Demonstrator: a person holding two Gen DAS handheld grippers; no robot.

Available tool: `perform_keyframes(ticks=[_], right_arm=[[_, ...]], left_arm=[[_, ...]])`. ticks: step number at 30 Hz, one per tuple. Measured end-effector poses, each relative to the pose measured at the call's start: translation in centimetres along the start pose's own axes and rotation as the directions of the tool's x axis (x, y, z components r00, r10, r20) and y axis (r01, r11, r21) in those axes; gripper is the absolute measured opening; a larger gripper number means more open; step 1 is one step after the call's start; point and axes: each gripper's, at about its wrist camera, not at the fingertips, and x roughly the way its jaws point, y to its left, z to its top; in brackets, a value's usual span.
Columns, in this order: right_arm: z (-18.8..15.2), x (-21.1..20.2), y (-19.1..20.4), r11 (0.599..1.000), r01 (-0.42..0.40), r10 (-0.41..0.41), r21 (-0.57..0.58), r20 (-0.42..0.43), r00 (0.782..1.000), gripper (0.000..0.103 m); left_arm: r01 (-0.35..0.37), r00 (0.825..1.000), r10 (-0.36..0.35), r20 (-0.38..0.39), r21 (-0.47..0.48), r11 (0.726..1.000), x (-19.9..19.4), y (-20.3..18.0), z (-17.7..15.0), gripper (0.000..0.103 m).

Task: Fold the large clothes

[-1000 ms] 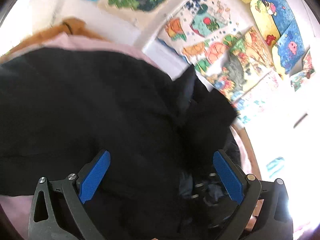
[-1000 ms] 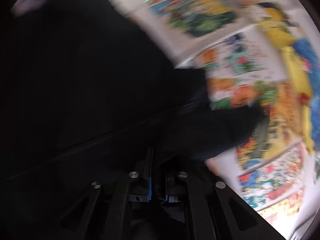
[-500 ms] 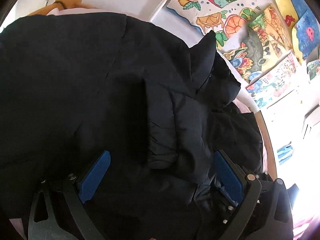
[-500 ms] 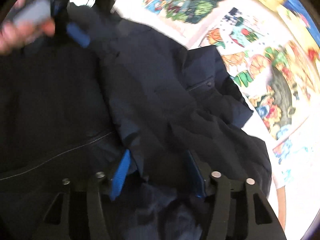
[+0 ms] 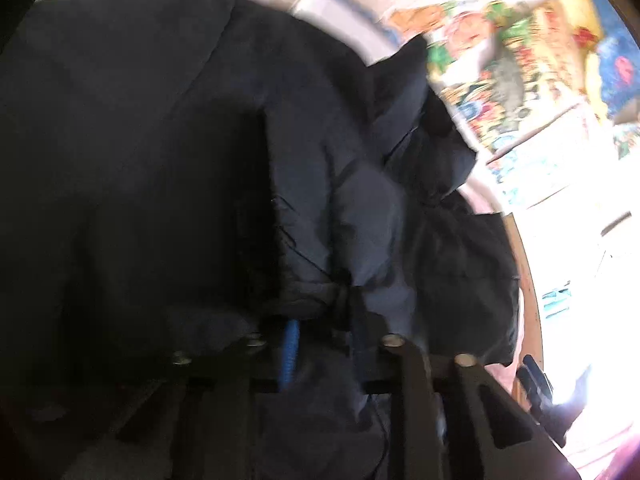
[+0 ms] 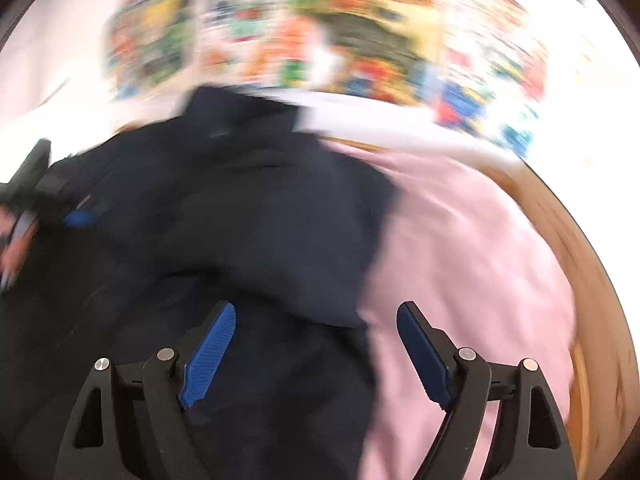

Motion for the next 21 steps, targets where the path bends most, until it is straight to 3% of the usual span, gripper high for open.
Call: perform_keyframes(ticks=[3, 5, 7, 13, 18, 21], right_arm=[[0.2, 1.2, -3.4, 0.982, 0.022, -0.017, 0.186, -0.029, 0.999, 0.082], [0.4, 2.1, -4.3, 0.968, 0.035, -0.023, 0.249, -0.048, 0.999, 0.082], [0.5, 2.6, -4.5, 0.963, 0.046, -0.033, 0.266, -0.051, 0.998, 0.082], [2.4, 6.0, -1.8, 0.988, 0.072, -0.073, 0.139, -0.003, 0.997, 0.082], [2.9, 10.3, 1.5, 0.993, 0.107, -0.107, -0.052, 0.005, 0.994, 0.082], [2.1, 13.3, 3.4, 0.969, 0.163, -0.173, -0.184, -0.042, 0.984, 0.082]], left_arm=[[-0.034, 0.988, 0.023, 0.154, 0.069, 0.997, -3.2, -1.5, -0.4, 0.009], [-0.093, 0.964, 0.063, 0.258, 0.108, 0.99, -6.1, -2.2, -0.7, 0.008], [-0.163, 0.943, 0.116, 0.313, 0.131, 0.978, -7.7, -2.2, -1.0, 0.008], [-0.349, 0.926, 0.317, 0.206, 0.146, 0.926, -3.7, -0.5, -1.5, 0.008], [-0.363, 0.929, 0.348, 0.127, 0.123, 0.924, -1.0, 2.0, -1.8, 0.009], [-0.385, 0.921, 0.369, 0.124, 0.144, 0.912, -0.3, 2.3, -2.0, 0.009]])
